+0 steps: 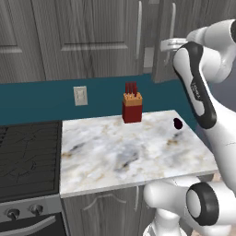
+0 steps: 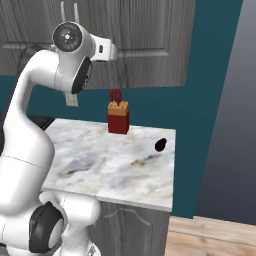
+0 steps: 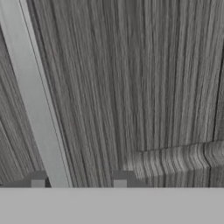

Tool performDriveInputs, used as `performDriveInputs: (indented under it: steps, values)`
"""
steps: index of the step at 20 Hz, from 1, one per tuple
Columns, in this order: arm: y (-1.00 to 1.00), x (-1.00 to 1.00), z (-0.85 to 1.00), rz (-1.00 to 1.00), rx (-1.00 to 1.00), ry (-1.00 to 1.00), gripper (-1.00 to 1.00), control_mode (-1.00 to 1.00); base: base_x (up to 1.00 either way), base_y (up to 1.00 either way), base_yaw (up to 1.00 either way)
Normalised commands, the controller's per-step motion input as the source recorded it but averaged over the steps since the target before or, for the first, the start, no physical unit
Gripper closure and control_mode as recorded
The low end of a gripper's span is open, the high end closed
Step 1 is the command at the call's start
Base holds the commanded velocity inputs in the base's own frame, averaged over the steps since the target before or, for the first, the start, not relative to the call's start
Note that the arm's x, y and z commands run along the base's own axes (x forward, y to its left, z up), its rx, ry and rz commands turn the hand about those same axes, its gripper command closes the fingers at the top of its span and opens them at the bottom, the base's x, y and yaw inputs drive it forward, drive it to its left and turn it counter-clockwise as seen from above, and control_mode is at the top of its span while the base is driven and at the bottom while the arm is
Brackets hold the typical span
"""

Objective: Pick the sponge and sponge from the cabinet and place them on the counter.

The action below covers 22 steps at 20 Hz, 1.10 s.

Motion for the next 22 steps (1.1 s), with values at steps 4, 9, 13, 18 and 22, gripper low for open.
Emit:
performDriveInputs:
  steps: [4, 9, 13, 18, 22]
  values:
    - [-0.93, -0.57, 0.00, 0.04, 0.00, -0.02, 1.00, -1.00, 0.00, 0.00, 0.00]
    - [-0.98, -0.56, 0.00, 0.04, 0.00, -0.01, 1.00, -1.00, 0.00, 0.00, 0.00]
    - [-1.00, -0.49, 0.00, 0.05, 0.00, 0.00, 1.00, -1.00, 0.00, 0.00, 0.00]
    - [-0.98, -0.44, 0.00, 0.06, 0.00, 0.00, 1.00, -1.00, 0.00, 0.00, 0.00]
    - [-0.89, -0.33, 0.00, 0.07, 0.00, 0.00, 1.00, -1.00, 0.00, 0.00, 0.00]
